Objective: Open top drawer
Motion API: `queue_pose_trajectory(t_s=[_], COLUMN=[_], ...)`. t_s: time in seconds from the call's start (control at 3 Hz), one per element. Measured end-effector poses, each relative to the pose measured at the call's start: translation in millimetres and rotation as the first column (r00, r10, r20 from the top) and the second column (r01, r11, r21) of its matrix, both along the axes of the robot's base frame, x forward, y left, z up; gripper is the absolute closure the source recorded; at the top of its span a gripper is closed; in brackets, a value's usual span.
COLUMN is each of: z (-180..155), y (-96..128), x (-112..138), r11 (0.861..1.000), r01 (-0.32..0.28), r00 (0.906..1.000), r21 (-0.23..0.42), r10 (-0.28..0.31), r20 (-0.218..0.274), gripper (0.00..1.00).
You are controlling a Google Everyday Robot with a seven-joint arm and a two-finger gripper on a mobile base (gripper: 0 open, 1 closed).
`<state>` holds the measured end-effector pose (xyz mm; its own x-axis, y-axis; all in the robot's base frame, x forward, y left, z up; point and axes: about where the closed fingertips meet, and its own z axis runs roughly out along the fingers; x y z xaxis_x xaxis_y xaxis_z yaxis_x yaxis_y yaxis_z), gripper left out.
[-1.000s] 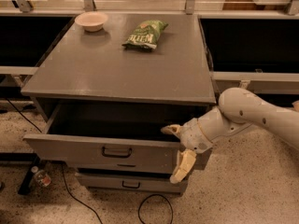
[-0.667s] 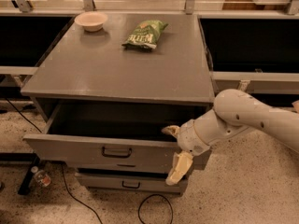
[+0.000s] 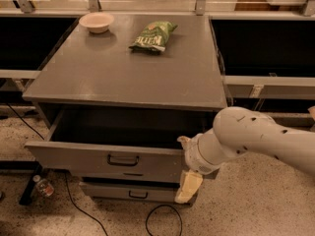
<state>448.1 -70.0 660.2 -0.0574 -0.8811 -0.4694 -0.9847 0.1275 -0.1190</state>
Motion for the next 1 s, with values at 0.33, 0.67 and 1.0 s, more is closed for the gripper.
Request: queue_pose_trajectory(t_s=[0.33, 0.67, 1.0], z=[-0.6, -2.4, -2.5], y=[2.2, 12.9, 13.0], x=[-1.4, -10.6, -10.8], r11=[1.000, 0.999, 0.999], r01=[-0.008, -0.043, -0.044], r00=[1.0000, 0.9990, 0.9990], r21=[-0.004, -0.021, -0.021], r10=[0.008, 0.043, 0.044], r20=[0.000, 0.007, 0.007], gripper=[0.00, 0.00, 0.00])
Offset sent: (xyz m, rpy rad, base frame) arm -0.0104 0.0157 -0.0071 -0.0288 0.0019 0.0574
